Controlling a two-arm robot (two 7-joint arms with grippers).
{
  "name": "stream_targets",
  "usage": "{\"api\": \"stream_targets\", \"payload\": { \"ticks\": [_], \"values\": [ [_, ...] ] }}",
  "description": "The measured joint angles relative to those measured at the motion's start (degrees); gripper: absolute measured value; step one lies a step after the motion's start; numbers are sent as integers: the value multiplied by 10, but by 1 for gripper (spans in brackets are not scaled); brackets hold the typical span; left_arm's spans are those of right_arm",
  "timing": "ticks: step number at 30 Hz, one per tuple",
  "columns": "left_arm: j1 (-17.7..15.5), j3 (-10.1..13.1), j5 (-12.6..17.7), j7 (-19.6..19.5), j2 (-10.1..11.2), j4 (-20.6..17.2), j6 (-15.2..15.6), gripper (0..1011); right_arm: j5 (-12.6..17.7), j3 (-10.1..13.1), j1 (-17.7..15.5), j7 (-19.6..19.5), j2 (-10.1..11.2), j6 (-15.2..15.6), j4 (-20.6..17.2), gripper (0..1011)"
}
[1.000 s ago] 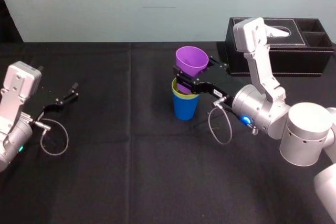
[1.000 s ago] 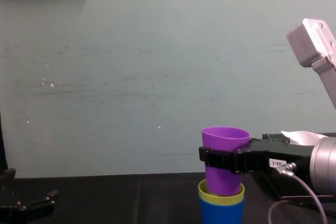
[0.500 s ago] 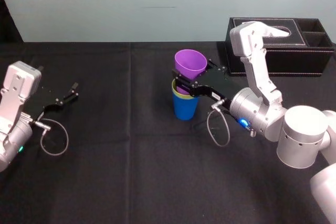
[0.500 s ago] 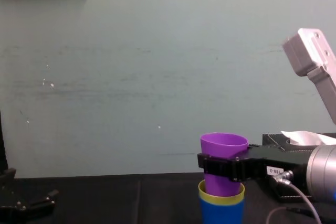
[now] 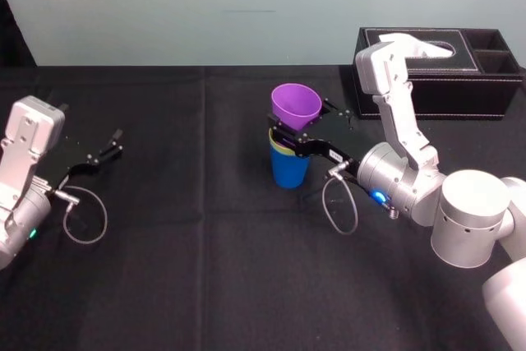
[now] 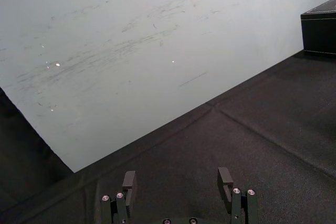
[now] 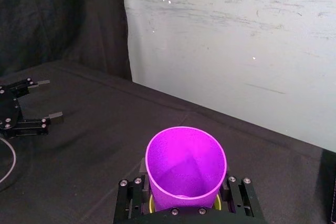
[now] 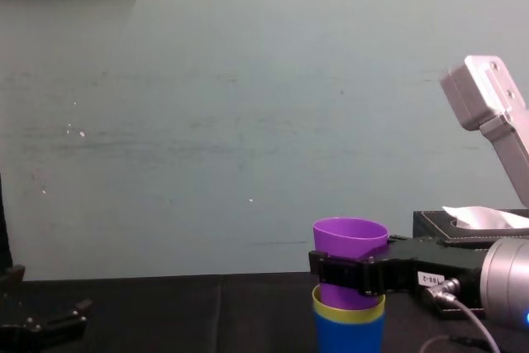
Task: Stack the three plastic cups sequentially using one hand.
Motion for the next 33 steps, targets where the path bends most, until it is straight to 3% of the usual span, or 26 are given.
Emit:
{"api": "stream_targets", "payload": {
  "ticks": [4,14,25,33],
  "values": [
    [0,0,0,0,0,0,0,1011,0,0,0,0,0,0,0,760],
    [0,0,0,0,0,0,0,1011,1,0,0,1,1,0,-1,1003],
    [0,0,0,0,0,0,0,1011,2,1,0,1,1,0,-1,1003],
    [0,0,0,0,0,0,0,1011,21,19,-16,12,11,-19,-8,1003]
  ]
}}
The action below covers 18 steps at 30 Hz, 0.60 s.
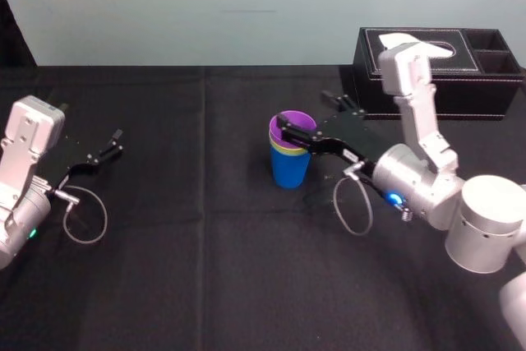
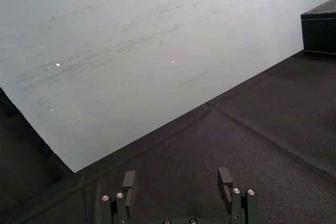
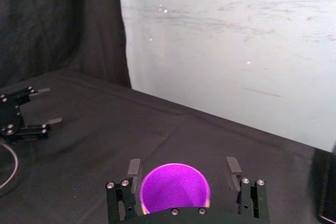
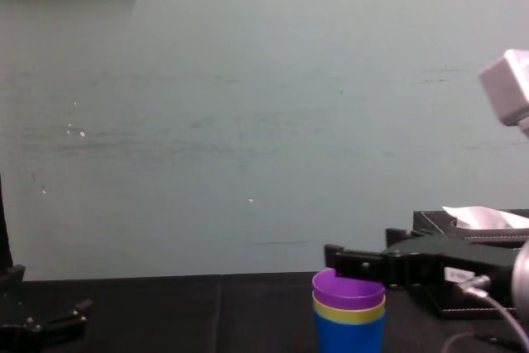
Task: Stack the three plastic cups sequentially using one hand.
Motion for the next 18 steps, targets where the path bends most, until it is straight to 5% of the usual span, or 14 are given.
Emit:
{"api": "stream_targets", "payload": {
  "ticks": [18],
  "values": [
    [0,0,0,0,0,0,0,1011,24,70,-64,-44,22,-37,-26,1003]
  ]
}}
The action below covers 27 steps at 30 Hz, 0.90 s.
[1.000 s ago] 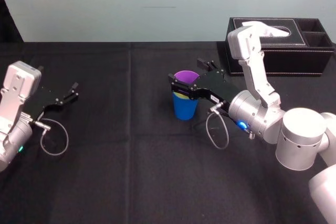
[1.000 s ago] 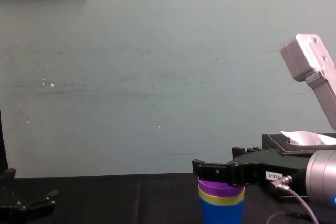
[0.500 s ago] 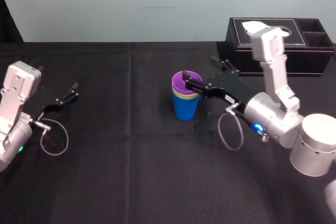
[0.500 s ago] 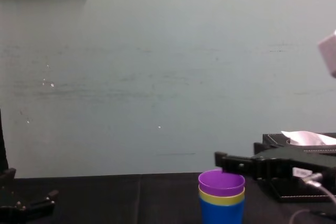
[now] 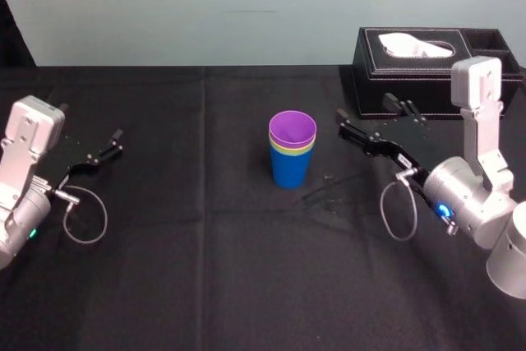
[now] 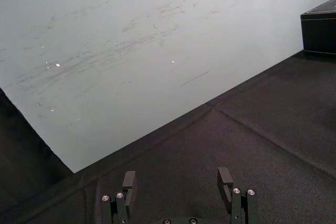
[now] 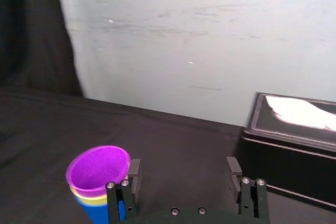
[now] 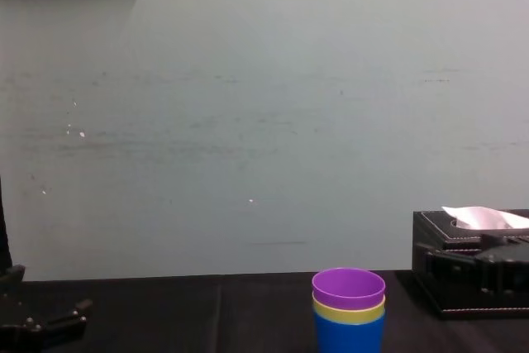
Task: Stack the three plastic cups sequentially using one hand.
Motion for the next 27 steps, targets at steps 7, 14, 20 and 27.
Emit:
{"api": "stream_targets", "payload": {
  "ticks": [7,14,20,27],
  "values": [
    [0,0,0,0,0,0,0,1011,-44,6,-19,-44,-16,-33,19,1003],
    [0,0,0,0,0,0,0,1011,-98,3,-29,-84,-31,-65,41,1003],
    [0,0,0,0,0,0,0,1011,-142,-6,-25,-102,-38,-80,61,1003],
    [0,0,0,0,0,0,0,1011,-147,-9,-23,-96,-37,-80,66,1003]
  ]
}}
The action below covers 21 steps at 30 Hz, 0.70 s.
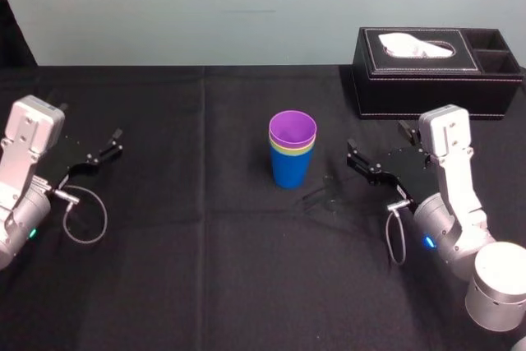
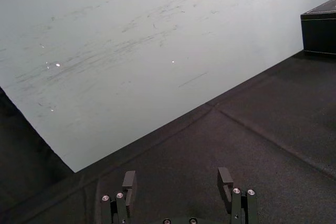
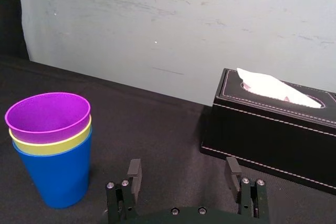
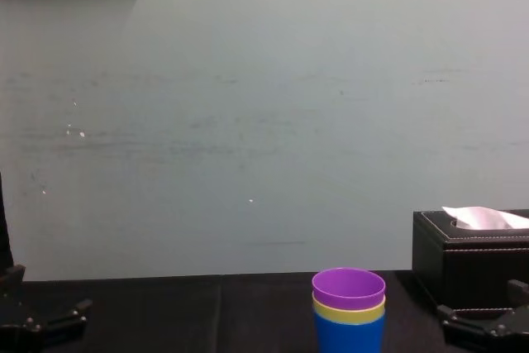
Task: Stack the three plastic cups sequentially using one hand.
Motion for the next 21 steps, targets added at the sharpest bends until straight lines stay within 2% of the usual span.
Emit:
{"api": "stream_targets", "payload": {
  "ticks": [21],
  "values": [
    [0,0,0,0,0,0,0,1011,4,2,-1,-1,0,1,-4,1003]
  ]
}}
